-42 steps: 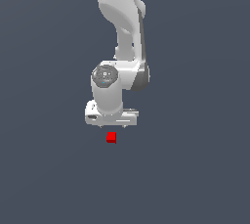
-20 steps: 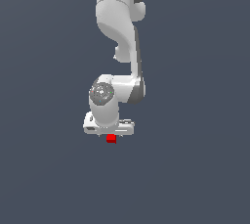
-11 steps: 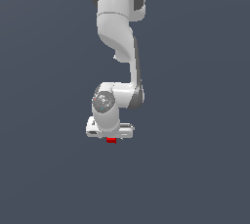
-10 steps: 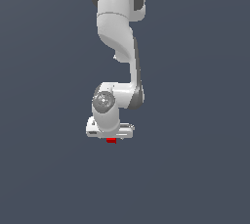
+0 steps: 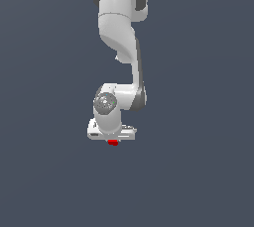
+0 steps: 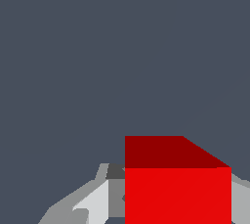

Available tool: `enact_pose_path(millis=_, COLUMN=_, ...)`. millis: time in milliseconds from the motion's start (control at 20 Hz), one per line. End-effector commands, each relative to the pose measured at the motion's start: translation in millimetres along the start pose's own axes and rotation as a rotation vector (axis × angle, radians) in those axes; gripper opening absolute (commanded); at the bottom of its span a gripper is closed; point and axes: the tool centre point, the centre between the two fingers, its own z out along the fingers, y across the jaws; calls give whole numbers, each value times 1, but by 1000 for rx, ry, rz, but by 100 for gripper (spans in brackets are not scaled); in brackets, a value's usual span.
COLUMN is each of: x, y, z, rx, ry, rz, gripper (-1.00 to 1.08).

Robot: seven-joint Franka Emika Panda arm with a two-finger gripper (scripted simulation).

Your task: Stack the red cube on top of the green cube.

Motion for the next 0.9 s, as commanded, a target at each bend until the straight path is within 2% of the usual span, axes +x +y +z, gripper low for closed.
enact_pose_path(millis=0, x=0, y=0, z=0, rx=0, ry=1, rz=0, gripper=-100)
enact_pose_path(millis=400, x=-1, y=0, z=-15, rx=0, ry=1, rz=0, gripper=-100)
enact_pose_path(millis=850, x=-2, y=0, z=-76, rx=0, ry=1, rz=0, gripper=-100)
